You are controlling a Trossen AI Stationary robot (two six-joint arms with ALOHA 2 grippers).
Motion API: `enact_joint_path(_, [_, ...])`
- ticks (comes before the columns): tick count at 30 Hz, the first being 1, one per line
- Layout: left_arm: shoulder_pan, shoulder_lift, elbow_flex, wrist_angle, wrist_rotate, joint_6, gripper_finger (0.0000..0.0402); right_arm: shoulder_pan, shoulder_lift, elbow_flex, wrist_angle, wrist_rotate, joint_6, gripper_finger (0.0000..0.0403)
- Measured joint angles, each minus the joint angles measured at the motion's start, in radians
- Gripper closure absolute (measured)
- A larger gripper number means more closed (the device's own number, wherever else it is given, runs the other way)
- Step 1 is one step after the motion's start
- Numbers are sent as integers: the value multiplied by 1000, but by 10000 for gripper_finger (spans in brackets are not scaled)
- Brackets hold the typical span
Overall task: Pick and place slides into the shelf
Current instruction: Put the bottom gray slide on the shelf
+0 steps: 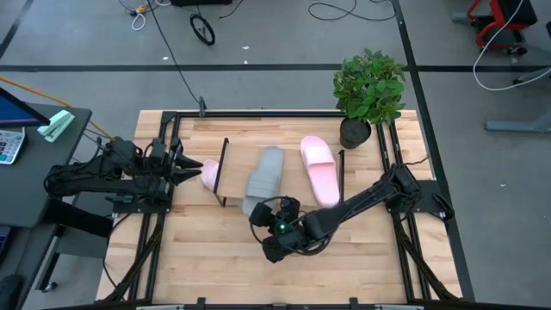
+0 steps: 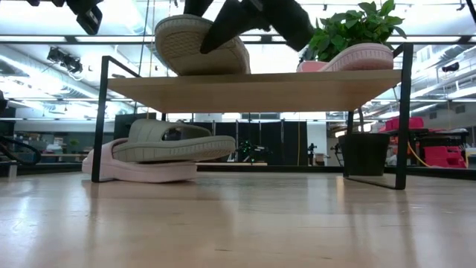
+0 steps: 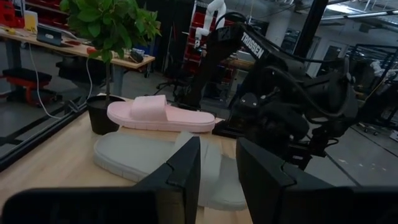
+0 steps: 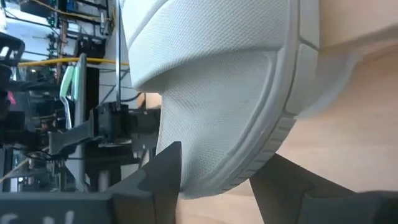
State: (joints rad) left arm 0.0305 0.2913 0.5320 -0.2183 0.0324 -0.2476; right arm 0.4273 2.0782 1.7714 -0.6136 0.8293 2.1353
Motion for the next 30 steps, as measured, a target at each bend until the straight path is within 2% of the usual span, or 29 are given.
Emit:
enact_joint_path(8, [0, -1, 0, -13, 0, 28, 294, -17, -55, 2, -70, -30, -51, 220])
enact_joint_path(26, [0, 0, 0, -28, -1, 58, 294, -106, -70, 3, 8, -208, -264, 219])
enact_joint_path(30, [0, 0, 0, -32, -1, 61, 294, -115, -70, 3, 45, -210, -332, 219])
